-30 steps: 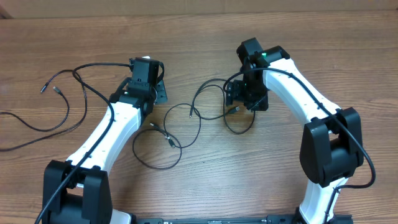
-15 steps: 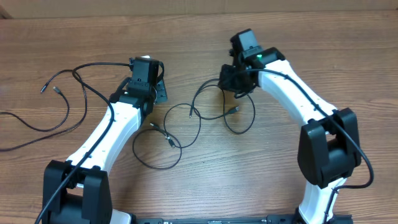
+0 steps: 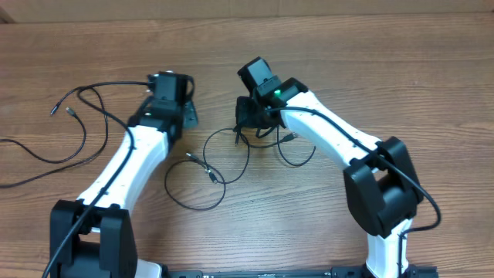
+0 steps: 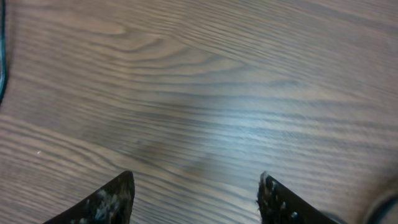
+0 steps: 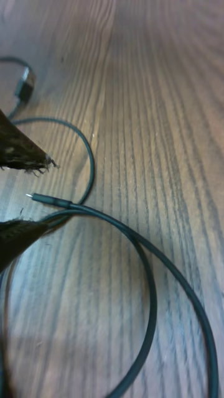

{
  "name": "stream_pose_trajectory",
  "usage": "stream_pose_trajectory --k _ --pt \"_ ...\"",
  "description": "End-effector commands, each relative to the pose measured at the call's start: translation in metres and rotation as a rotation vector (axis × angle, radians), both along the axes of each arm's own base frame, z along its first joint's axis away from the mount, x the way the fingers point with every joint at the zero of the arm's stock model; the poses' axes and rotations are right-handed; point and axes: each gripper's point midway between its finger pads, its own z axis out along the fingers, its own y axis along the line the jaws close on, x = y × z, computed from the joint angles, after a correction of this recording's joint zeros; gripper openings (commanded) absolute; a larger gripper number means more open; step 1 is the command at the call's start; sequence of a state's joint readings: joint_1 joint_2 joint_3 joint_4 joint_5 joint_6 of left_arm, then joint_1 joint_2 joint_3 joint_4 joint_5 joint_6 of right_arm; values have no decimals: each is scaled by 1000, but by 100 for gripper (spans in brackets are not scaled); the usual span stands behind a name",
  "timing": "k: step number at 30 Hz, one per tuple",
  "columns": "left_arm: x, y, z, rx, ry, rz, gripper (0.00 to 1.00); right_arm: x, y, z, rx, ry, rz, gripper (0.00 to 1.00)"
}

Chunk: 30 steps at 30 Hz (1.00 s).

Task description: Untangle cables

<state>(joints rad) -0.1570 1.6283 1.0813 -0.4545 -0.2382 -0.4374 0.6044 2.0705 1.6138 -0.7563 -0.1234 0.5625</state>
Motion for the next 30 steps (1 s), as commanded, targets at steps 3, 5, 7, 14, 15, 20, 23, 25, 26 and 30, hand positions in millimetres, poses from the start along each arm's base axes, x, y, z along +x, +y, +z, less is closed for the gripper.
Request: stream_pose_trajectory --k 3,5,7,14,15,20,23,25,26,30 --pt "1 7 -7 -177 22 26 66 -5 18 -26 -25 7 19 29" --pt "1 9 -8 -193 26 29 66 -7 25 -31 -24 4 32 29" --pt "2 10 -10 -193 27 33 68 -8 31 -35 -21 -1 42 28" --pt "3 10 -11 -194 25 32 70 -8 38 -60 -28 7 52 27" --pt "3 10 -11 -193 24 32 70 -9 37 -63 -32 14 52 32" --pt "3 10 -10 -193 23 32 71 -11 39 -70 -29 33 58 40" --pt "4 10 -10 -194 21 32 72 -12 53 -51 49 43 88 42" --pt "4 10 -10 -194 21 32 72 -9 59 -34 80 25 98 43" --pt "4 10 -10 -194 20 32 72 -6 60 -24 90 8 98 43" --pt "4 10 -10 -194 21 32 73 5 55 6 99 -59 81 43"
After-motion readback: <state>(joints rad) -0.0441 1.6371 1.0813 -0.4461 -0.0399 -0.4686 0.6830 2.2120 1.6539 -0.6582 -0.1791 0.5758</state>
